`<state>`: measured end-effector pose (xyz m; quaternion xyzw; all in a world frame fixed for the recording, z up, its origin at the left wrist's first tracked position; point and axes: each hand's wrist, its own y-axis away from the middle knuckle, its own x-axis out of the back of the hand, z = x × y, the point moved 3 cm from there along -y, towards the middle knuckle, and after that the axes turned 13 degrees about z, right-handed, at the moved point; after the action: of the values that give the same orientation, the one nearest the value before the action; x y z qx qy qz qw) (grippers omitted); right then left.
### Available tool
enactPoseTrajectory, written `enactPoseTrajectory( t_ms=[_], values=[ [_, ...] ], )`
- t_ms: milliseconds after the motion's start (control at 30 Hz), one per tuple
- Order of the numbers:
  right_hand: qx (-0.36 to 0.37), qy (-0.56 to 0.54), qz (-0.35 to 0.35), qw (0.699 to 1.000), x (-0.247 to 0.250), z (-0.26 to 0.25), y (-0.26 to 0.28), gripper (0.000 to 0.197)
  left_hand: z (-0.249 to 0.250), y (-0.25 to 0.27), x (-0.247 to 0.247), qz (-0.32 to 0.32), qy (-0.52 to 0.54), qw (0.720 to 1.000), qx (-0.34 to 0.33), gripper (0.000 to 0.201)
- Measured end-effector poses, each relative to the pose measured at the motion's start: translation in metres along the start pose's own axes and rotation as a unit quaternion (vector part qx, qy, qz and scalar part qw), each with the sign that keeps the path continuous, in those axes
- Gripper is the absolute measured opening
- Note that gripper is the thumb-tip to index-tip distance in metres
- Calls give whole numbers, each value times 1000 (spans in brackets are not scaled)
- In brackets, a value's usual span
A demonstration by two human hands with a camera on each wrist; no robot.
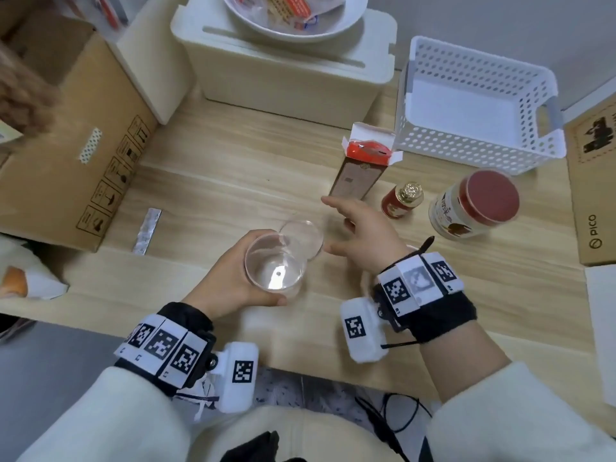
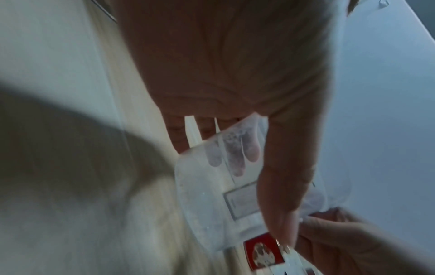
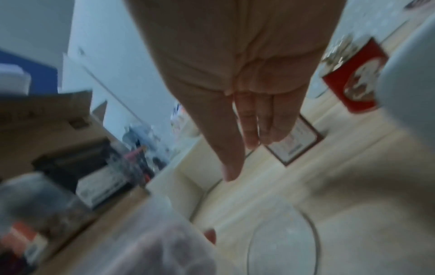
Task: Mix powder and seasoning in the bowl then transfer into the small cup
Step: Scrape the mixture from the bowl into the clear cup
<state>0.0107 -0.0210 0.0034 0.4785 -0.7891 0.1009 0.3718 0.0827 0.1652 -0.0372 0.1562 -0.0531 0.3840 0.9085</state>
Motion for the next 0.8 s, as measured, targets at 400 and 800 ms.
enactPoseTrajectory(
  t_ms=[400,800],
  values=[
    [-253,47,146,955,69,118,82,31,5,-10,-84,-17,-27,999,25,85],
    [-257,-146,154,943,107,106,88,25,-1,-8,-107,-46,15,999,18,98]
  ],
)
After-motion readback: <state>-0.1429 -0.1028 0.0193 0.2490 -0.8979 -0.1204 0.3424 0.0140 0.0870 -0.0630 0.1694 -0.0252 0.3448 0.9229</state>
